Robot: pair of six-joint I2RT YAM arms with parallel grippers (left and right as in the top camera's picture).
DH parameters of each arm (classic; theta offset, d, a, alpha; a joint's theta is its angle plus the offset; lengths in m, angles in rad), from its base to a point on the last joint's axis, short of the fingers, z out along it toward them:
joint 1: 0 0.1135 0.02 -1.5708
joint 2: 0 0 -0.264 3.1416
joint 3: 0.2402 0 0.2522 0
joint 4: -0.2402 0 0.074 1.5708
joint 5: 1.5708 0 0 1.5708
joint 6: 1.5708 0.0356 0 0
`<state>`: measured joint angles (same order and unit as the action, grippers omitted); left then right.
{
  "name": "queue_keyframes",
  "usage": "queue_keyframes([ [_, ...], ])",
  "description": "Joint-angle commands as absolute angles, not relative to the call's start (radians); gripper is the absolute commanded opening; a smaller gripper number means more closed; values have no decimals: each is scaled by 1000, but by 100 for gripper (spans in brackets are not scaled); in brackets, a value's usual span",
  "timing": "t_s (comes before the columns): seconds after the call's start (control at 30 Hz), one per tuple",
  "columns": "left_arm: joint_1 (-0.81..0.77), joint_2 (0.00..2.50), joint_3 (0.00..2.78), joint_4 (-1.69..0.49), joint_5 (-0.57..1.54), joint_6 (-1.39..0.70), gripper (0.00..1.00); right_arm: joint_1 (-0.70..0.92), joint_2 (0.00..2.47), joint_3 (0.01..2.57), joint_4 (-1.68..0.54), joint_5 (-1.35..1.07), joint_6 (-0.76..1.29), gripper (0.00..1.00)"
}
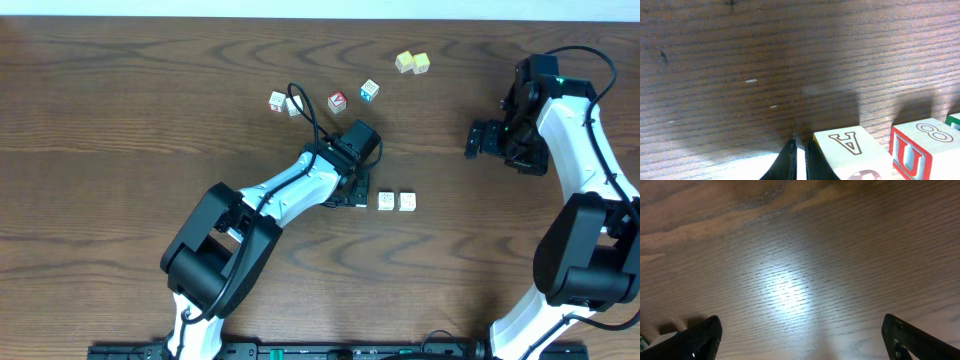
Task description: Lift 4 blocks
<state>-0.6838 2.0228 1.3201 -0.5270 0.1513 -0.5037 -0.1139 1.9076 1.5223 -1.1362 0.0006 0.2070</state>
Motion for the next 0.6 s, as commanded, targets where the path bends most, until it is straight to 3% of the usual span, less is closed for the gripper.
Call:
queue_keyframes([
  [0.0,-685,2032,1324,-530,151,-490,9,-116,1908,1535,-1137,10,197,99],
  [0.57,-686,2032,1324,-530,203,-472,9,-116,1908,1535,-1137,10,197,99],
])
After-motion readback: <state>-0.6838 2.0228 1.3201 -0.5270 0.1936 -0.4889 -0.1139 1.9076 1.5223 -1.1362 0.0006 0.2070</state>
